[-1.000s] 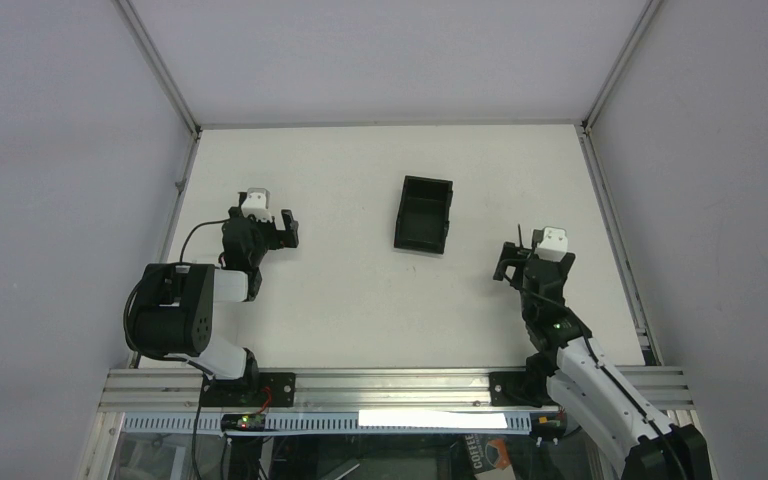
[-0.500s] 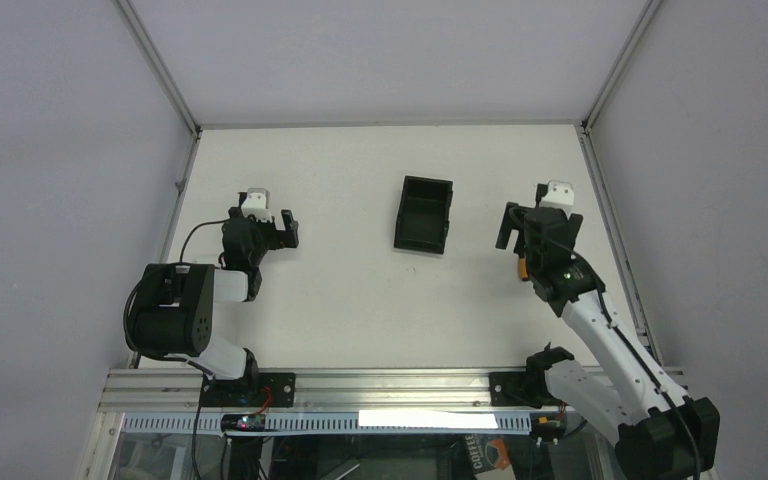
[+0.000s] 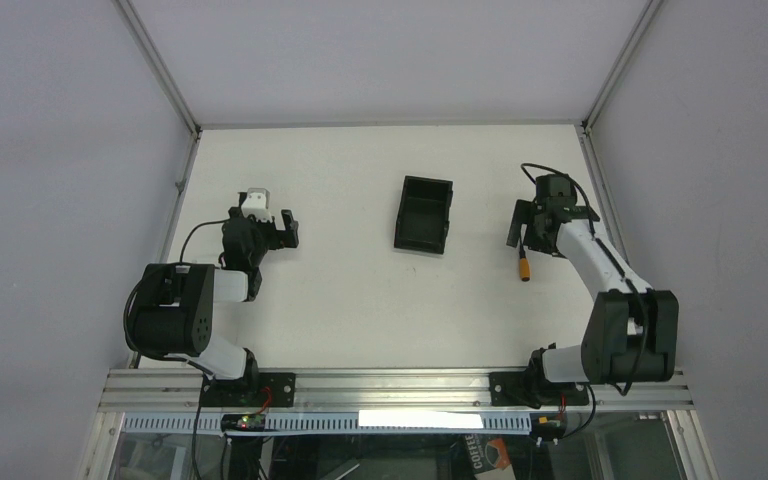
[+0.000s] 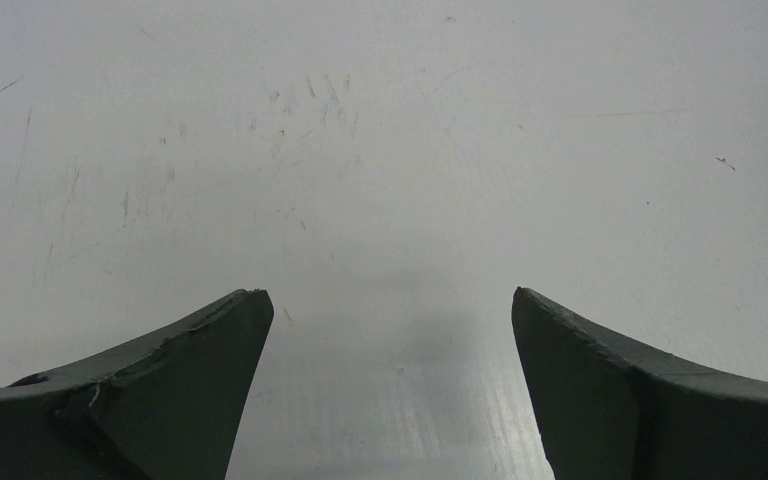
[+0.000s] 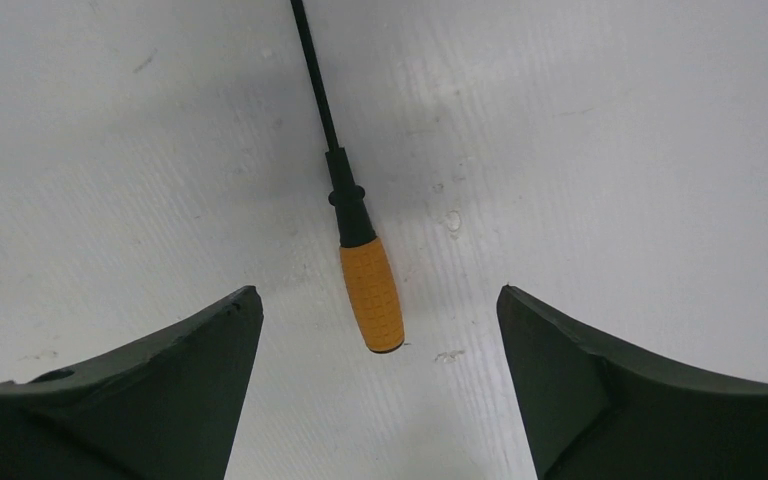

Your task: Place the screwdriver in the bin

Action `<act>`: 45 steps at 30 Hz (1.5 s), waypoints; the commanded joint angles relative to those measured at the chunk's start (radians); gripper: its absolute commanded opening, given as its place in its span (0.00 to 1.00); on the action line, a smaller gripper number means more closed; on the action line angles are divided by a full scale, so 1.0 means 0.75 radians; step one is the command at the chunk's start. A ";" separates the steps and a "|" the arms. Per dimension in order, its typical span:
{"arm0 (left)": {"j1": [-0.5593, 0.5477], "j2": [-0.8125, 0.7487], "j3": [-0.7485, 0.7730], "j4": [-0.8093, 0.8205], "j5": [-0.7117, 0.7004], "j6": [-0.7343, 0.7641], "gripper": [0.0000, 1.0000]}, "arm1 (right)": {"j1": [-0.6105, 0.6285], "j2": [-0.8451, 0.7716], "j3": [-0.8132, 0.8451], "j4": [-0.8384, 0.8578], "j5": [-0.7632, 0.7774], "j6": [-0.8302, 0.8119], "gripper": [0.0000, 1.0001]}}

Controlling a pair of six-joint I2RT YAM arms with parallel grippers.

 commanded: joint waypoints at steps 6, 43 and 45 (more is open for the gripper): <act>0.000 -0.029 0.003 0.033 -0.008 -0.015 0.99 | -0.025 0.205 0.027 0.077 -0.095 -0.037 0.56; 0.001 -0.028 0.004 0.033 -0.007 -0.015 0.99 | 0.674 0.310 0.737 0.002 -0.193 0.156 0.15; -0.001 -0.028 0.004 0.033 -0.007 -0.015 0.99 | 0.678 0.356 0.736 0.032 -0.171 0.123 0.16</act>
